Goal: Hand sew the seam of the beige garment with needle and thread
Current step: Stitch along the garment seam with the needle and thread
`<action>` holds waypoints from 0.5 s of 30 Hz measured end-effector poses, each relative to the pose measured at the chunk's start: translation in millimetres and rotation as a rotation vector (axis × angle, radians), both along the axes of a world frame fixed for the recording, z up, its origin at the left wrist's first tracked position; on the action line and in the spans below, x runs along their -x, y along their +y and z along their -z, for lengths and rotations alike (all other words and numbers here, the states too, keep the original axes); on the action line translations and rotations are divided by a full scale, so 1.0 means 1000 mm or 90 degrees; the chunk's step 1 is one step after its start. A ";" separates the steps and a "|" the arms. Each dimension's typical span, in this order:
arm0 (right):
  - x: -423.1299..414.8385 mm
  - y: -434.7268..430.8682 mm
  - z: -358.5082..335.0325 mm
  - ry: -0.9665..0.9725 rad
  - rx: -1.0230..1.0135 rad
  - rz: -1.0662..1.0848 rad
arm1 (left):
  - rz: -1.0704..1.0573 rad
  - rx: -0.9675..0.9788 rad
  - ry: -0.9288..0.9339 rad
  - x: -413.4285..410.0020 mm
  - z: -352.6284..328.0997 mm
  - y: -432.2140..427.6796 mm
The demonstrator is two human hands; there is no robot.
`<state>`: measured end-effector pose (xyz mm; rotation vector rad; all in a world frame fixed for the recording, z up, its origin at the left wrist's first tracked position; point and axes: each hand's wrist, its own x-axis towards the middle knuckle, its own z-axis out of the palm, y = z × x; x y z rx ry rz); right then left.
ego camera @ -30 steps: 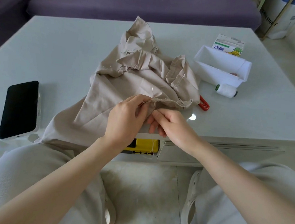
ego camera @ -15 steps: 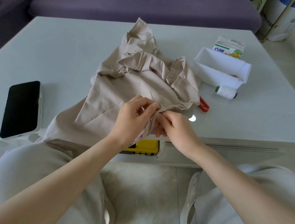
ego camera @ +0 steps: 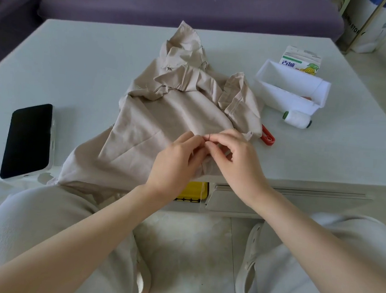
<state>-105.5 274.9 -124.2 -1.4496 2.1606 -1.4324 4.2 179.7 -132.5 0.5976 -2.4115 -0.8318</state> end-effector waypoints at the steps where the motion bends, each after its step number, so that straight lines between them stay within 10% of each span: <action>1: 0.000 0.000 -0.001 -0.030 0.003 0.003 | -0.001 0.006 0.001 0.000 0.000 0.000; 15: 0.023 0.013 -0.032 -0.514 0.178 0.098 | 0.001 -0.013 -0.117 0.007 0.003 0.004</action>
